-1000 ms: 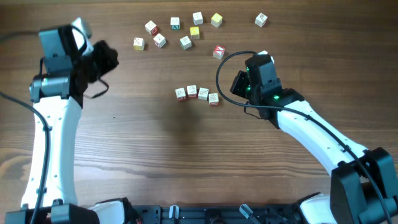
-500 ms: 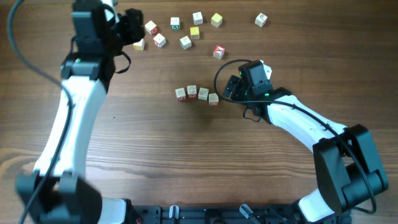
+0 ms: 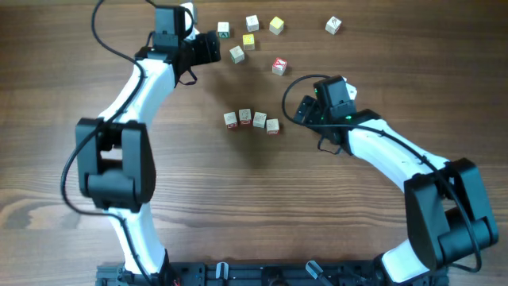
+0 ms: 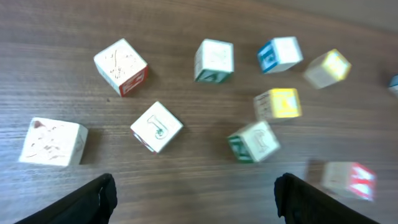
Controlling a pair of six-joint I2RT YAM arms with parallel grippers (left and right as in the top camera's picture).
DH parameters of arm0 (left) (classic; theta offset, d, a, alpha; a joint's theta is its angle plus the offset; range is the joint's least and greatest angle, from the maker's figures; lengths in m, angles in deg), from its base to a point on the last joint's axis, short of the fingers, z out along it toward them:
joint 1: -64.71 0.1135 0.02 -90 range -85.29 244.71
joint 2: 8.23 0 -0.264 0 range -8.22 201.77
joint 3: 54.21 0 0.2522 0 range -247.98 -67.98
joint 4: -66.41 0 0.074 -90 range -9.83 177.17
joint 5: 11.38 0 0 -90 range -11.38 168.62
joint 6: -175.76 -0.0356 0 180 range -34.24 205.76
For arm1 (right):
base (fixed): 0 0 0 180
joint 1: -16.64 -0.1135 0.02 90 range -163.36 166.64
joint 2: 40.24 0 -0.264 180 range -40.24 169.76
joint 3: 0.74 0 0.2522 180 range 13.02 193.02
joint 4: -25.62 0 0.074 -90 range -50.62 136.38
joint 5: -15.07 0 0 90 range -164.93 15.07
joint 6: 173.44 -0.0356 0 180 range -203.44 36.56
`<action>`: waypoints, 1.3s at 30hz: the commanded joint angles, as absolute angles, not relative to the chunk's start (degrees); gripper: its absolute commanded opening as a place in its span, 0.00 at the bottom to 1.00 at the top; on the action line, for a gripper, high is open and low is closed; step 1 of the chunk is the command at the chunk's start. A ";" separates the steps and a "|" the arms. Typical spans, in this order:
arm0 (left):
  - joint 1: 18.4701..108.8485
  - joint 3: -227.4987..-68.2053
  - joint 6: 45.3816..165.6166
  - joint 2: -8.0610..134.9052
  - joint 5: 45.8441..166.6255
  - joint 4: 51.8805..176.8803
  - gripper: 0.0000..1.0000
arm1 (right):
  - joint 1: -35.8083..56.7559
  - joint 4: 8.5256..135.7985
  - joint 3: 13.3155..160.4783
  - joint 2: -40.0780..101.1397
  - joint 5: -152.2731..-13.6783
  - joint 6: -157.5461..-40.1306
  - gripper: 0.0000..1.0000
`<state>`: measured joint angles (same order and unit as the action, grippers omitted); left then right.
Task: Form a horizontal line
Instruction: 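Reach left gripper into the block cluster and grasp a block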
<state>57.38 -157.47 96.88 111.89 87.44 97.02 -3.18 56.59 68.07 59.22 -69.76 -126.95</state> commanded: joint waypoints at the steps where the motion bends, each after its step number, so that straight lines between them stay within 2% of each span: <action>1: 57.79 -158.58 94.49 116.39 87.70 93.89 0.83 | -1.54 57.27 67.87 59.50 -70.11 -126.90 1.00; 6: 57.68 -158.58 89.10 119.63 85.82 89.19 0.82 | -1.14 57.29 67.87 59.50 -70.48 -126.92 1.00; 17: 57.68 -158.58 88.92 126.23 84.25 81.63 0.81 | -1.14 57.20 67.87 59.50 -70.48 -126.95 1.00; 19: 57.68 -158.58 88.92 126.69 84.22 80.51 0.76 | -1.14 57.07 67.87 59.50 -70.48 -126.95 1.00; 23: 57.68 -158.58 88.94 126.69 83.61 78.87 0.56 | -1.14 56.98 67.87 59.50 -70.48 -126.97 1.00; 31: 57.68 -158.61 88.96 126.69 81.49 80.01 0.37 | -1.14 56.98 67.87 59.50 -71.38 -126.95 1.00; 38: 57.68 -158.61 88.99 124.26 81.47 85.76 0.15 | -1.17 57.00 67.87 59.50 -71.86 -126.92 1.00; 39: 57.68 -158.61 88.99 123.56 81.47 86.41 0.15 | -1.17 57.00 67.87 59.50 -71.95 -126.92 1.00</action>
<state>57.48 -159.26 89.07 125.14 82.28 82.66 -1.21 57.16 68.05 59.22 -71.05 -126.92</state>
